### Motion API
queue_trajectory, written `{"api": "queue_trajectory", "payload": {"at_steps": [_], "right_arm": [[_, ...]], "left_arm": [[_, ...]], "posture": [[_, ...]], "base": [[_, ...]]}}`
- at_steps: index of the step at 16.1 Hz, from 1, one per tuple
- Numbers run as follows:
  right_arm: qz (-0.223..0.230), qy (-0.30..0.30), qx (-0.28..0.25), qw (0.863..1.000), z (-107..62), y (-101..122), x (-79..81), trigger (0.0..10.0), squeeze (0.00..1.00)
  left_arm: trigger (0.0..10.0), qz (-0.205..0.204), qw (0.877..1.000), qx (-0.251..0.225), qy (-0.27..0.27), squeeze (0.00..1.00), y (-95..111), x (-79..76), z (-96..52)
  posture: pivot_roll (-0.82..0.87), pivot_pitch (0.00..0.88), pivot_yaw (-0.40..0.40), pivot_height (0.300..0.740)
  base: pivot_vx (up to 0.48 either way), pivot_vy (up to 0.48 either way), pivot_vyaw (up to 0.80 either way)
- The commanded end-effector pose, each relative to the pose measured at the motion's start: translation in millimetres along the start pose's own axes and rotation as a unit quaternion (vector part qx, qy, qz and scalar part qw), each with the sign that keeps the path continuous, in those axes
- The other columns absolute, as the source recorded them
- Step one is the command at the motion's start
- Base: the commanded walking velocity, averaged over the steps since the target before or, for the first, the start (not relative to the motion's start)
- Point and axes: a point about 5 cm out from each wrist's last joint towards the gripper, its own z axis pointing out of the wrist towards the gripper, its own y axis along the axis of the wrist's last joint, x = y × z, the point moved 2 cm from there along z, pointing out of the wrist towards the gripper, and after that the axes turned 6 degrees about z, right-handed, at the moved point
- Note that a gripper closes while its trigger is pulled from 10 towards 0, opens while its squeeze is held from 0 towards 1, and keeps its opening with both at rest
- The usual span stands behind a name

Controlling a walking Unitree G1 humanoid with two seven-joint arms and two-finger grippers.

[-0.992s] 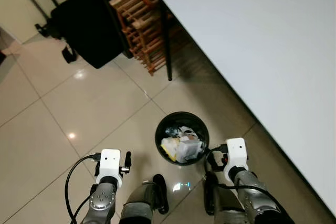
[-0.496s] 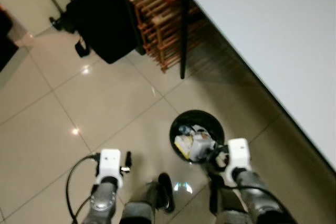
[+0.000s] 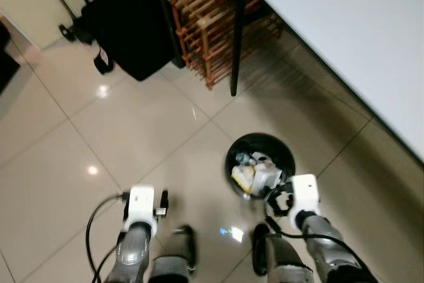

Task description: Picking trash to rubbish bin

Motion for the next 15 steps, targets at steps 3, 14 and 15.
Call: {"api": "queue_trajectory", "payload": {"at_steps": [3, 14, 15], "right_arm": [[0.009, 0.011, 0.018, 1.0, -1.7, -12.1, 10.8, 10.0, 0.0], [0.011, 0.015, 0.017, 1.0, -1.1, -12.5, 13.9, 10.0, 0.0], [0.011, 0.015, 0.018, 1.0, -1.1, -12.5, 13.9, 10.0, 0.0]], "left_arm": [[10.0, 0.003, 0.999, 0.038, 0.007, 0.0, -22.3, 7.4, -11.9], [10.0, 0.006, 0.999, 0.038, 0.004, 0.0, -20.6, 7.2, -9.8], [10.0, 0.006, 0.999, 0.038, 0.005, 0.0, -20.5, 7.4, -9.7]], "posture": [[0.04, 0.336, 0.107, 0.74], [0.04, 0.318, 0.112, 0.74], [0.04, 0.321, 0.112, 0.74]], "base": [[0.0, 0.255, 0.0], [0.0, 0.031, 0.0], [0.0, 0.356, 0.0]]}}
